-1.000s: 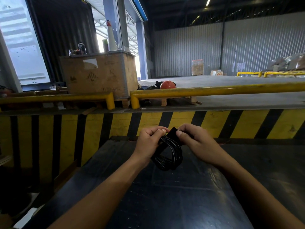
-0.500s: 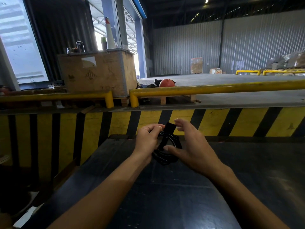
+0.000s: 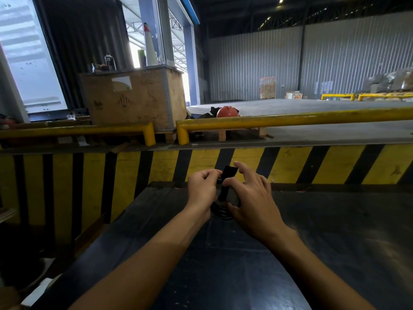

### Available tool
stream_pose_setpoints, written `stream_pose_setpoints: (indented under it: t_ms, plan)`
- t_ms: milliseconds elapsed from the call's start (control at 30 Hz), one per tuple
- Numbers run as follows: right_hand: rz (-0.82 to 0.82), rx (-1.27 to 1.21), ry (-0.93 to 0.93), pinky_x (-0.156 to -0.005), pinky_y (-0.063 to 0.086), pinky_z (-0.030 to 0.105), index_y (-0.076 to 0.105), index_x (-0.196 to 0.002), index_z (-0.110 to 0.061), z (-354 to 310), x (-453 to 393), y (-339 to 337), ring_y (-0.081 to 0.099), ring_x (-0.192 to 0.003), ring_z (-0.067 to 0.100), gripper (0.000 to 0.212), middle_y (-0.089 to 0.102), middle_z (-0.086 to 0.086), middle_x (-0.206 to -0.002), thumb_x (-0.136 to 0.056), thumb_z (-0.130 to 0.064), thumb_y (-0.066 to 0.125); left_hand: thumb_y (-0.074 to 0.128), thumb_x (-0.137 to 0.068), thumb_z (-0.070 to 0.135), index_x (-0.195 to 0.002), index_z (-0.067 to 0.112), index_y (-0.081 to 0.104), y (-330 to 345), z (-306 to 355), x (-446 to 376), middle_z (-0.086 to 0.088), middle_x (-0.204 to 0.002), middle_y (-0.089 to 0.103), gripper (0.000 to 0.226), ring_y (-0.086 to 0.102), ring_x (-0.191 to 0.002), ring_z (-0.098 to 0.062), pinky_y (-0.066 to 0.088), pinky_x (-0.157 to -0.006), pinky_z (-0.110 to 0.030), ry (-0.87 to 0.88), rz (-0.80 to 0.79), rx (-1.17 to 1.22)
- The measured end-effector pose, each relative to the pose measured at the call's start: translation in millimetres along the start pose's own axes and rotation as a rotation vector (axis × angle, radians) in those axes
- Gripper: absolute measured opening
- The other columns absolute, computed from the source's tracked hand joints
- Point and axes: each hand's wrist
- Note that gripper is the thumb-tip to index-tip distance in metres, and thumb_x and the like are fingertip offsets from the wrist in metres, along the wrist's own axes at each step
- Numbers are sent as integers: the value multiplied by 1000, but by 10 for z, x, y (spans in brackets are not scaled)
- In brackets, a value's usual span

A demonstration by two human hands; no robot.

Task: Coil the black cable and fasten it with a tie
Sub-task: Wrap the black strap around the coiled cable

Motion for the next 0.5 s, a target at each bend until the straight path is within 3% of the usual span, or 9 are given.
stream_pose_setpoints:
  t_ms: [167,333,500]
  plan:
    - [-38,-8,-29,-109,21,43,54,-108,-28,27,-40,-10,33,-136,29,48,34,12,-149,-68,-12,75,52,-90,18,-85,15,68,20,-14,-4,-10,-78,66,17,49,-49,-10,37,-40,-20,-27,-31,-23]
    - [44,-38,14,-101,33,44,62,-94,-30,94,-28,2,49,-124,30,25,49,11,-139,-74,-18,73,52,-90,17,-83,16,68,33,-10,-9,-11,-76,63,17,46,-48,-11,33,-38,-20,-45,-53,-20]
    - [120,-202,0,-95,35,37,63,-97,-26,132,9,53,52,-116,23,13,49,8,-136,-84,-27,63,51,-92,20,-87,19,67,35,-55,11,-6,-73,62,17,46,-46,-6,35,-38,-19,-12,-68,-15]
Point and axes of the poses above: each hand's wrist, its own x-axis away from the middle knuckle, its own y-axis out of the palm, z = x × y
